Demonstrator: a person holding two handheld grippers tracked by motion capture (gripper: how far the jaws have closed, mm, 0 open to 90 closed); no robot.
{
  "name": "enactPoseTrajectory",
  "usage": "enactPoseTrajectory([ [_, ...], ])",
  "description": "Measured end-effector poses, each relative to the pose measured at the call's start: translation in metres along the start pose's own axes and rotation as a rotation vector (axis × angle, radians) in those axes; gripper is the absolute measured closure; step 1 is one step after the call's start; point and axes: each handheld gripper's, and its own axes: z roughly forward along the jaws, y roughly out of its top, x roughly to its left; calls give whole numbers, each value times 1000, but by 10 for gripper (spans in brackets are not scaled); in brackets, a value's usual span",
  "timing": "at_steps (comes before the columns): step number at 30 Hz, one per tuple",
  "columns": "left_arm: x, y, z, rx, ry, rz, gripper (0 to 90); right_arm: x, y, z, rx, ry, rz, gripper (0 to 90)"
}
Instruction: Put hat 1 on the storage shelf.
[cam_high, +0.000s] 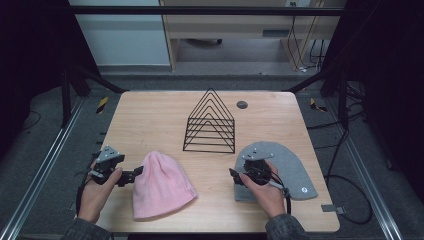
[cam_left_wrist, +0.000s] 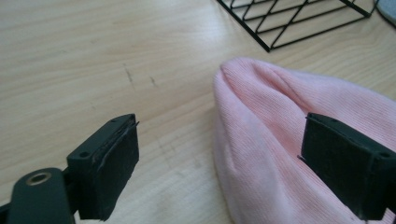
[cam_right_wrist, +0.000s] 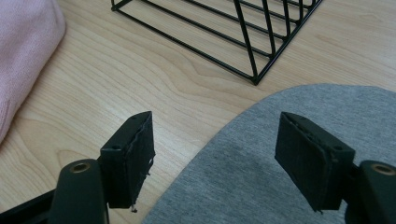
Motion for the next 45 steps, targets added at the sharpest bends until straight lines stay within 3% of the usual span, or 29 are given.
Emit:
enactPoseTrajectory([
  [2, -2, 5, 3, 15, -28, 11, 162, 0, -1, 1, -5, -4, 4, 297],
  [5, -5, 24, 3, 29, 10, 72, 191, 0, -1, 0, -12, -6, 10, 301],
  [8, -1, 42, 16, 102, -13, 76, 179, -1, -2, 0, -13, -8, 21, 304],
  [10, 0, 45, 22, 116, -12, 68, 182, -2, -3, -1, -12, -8, 28, 300],
  [12, -2, 40, 34, 81, -6, 35, 193, -3, -3, -1, -1, -7, 57, 259],
  [15, -8, 34, 41, 110, -8, 48, 195, -4, -2, -1, 5, 4, 73, 226],
  [17, -10, 33, 41, 98, -2, 44, 202, -5, -1, -1, 6, 3, 71, 224],
  [19, -13, 31, 41, 118, -8, 71, 193, -4, 0, -2, 4, 7, 73, 230],
  [23, -11, 28, 40, 120, -13, 47, 193, -4, 0, -3, 12, 4, 73, 233],
  [28, -11, 25, 38, 138, -9, 54, 203, -6, 0, -1, 20, -2, 71, 231],
  [36, -2, 20, 36, 176, 21, 36, 291, -5, -1, 0, 24, -2, 68, 226],
  [38, -2, 20, 36, 174, 13, 31, 348, -5, -1, 0, 33, -1, 65, 223],
  [45, -4, 17, 46, 207, 20, 44, 379, -3, -1, 2, 45, 5, 60, 221],
])
